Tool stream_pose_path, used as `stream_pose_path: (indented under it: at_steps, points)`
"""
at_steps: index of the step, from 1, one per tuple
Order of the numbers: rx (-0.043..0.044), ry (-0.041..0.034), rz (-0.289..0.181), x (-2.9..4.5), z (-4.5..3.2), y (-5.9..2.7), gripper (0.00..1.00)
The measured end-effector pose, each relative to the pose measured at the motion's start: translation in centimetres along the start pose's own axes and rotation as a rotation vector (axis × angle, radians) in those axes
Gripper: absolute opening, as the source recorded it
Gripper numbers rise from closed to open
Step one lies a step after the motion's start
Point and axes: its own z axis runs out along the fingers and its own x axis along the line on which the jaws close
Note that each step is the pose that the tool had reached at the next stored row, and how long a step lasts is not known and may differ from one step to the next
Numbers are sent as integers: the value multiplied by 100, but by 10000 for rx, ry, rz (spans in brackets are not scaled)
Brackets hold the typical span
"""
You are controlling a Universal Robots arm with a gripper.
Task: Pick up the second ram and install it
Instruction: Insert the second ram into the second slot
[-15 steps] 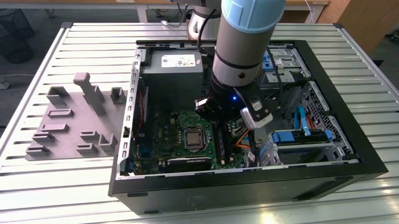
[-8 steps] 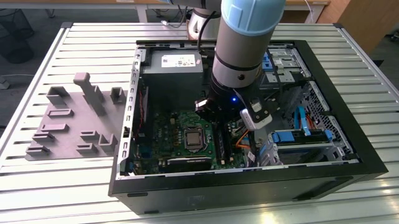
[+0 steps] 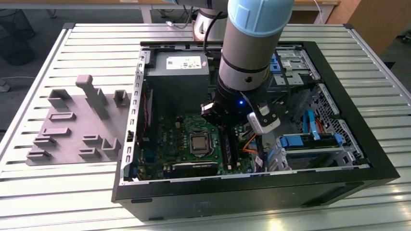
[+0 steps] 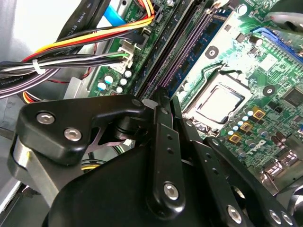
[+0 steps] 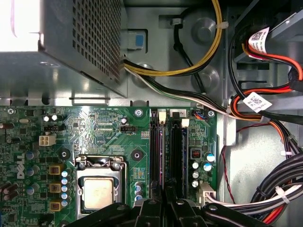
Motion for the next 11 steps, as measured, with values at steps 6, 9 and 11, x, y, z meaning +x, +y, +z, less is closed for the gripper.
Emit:
stream_pose_path:
  at_steps: [6, 9, 11]
  points:
    - [2, 1, 58, -3, 2, -1, 14]
    - [1, 3, 73, -17, 2, -2, 14]
    - [1, 3, 76, -21, 6, -3, 14]
